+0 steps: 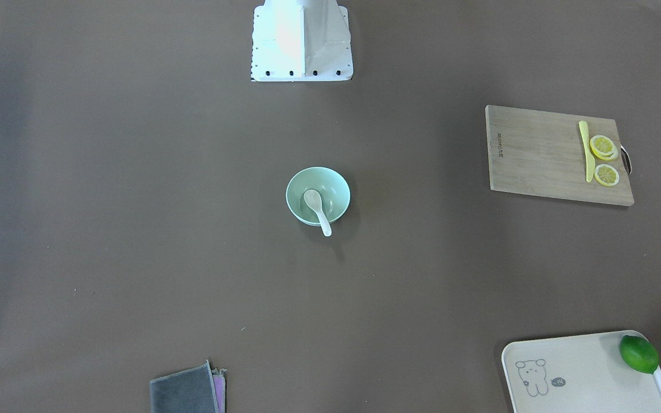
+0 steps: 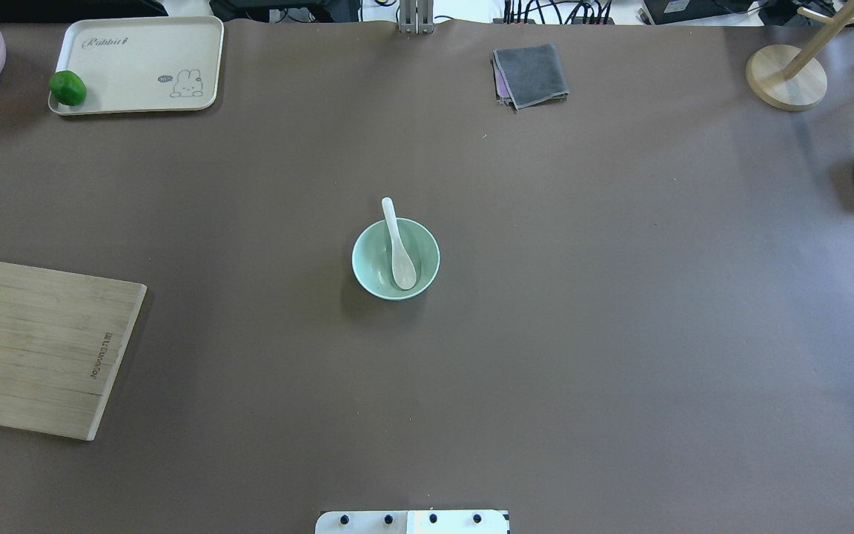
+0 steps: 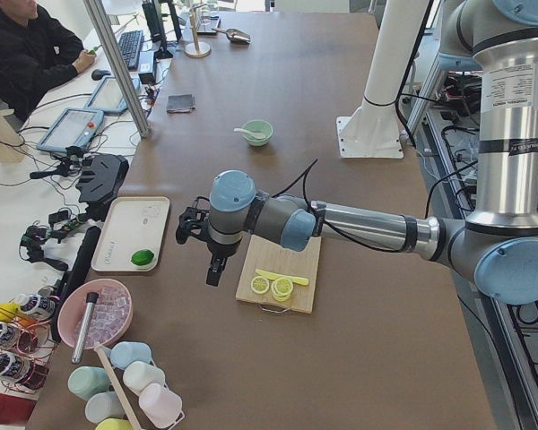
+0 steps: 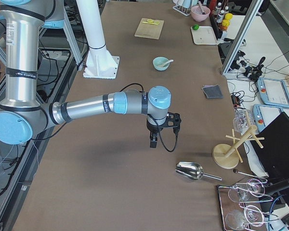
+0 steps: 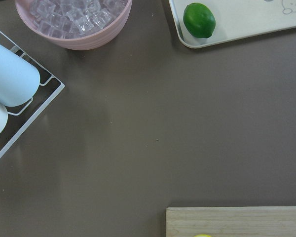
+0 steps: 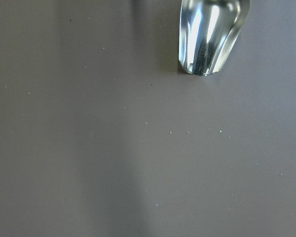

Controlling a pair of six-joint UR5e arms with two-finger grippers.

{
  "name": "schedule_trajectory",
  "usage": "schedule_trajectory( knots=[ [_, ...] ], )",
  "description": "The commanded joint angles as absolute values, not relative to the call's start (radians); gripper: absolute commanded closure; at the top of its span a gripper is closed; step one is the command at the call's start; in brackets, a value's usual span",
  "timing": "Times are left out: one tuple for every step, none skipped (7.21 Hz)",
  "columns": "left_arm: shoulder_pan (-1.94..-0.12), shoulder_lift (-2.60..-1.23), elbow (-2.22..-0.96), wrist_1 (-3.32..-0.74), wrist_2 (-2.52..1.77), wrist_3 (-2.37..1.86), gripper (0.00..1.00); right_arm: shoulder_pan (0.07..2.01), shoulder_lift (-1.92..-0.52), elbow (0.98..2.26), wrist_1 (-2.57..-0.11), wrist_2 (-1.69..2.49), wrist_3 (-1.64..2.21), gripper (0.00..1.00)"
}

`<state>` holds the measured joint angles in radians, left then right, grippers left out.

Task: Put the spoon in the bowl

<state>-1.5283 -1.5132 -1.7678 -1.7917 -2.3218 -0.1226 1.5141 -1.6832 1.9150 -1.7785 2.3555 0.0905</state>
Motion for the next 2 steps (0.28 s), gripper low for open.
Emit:
schedule_trajectory(
  knots=[
    [-1.529, -1.513, -1.767, -1.792, -2.319, -0.123, 0.02, 1.514, -1.684, 1.914, -1.779, 2.356, 0.091, 0.00],
    [-1.531, -1.517, -1.770, -1.793, -2.319, -0.123, 0.02, 1.514, -1.680, 1.913, -1.778, 2.356, 0.091, 0.00]
  ],
)
